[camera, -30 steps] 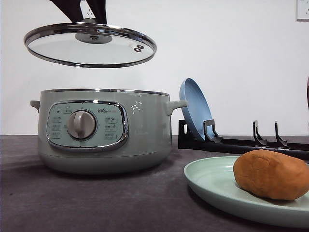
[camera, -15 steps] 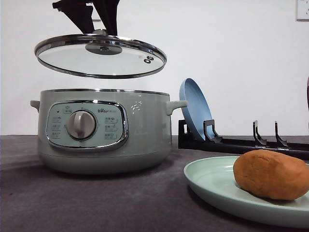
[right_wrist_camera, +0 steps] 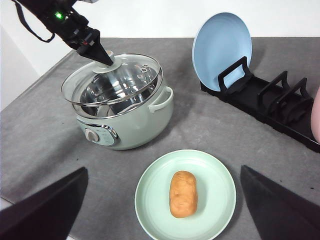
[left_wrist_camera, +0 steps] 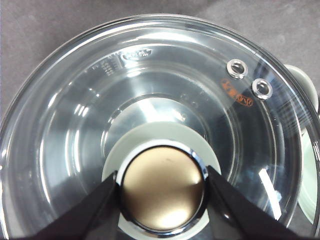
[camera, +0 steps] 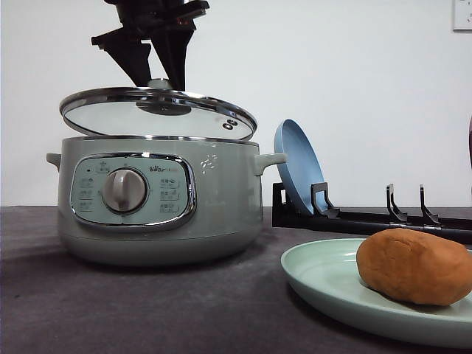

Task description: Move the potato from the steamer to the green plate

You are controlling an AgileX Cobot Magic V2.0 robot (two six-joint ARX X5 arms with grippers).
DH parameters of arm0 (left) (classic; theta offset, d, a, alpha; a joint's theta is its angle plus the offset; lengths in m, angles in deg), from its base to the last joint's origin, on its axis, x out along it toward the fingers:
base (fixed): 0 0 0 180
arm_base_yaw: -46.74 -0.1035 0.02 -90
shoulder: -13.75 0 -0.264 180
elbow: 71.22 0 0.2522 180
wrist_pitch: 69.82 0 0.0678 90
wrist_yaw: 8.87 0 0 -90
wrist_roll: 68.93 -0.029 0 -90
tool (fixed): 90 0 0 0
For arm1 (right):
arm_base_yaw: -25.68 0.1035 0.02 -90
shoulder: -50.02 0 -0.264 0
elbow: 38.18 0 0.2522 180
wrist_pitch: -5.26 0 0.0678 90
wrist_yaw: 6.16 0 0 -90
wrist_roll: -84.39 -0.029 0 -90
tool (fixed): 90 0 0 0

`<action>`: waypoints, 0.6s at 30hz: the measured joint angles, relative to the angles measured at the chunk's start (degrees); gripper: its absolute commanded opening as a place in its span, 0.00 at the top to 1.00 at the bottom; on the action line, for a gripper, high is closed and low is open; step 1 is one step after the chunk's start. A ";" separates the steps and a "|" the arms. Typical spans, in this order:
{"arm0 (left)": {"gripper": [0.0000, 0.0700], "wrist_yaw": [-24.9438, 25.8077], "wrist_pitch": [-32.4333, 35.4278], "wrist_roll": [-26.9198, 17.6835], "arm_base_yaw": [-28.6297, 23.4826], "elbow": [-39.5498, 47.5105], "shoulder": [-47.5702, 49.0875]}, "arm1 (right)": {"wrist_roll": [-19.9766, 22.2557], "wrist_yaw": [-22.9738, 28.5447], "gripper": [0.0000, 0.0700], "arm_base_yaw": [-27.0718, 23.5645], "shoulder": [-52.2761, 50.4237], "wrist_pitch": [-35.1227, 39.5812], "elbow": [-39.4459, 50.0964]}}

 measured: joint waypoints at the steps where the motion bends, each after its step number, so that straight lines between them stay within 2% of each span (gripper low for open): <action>1: 1.00 0.00 0.00 0.00 0.00 0.00 -0.32 | 0.00 0.01 0.12 0.00 0.00 0.00 0.00; 18: 1.00 -0.20 -0.72 -0.10 0.12 0.00 -1.33 | 0.00 1.22 0.12 0.00 0.00 0.00 0.00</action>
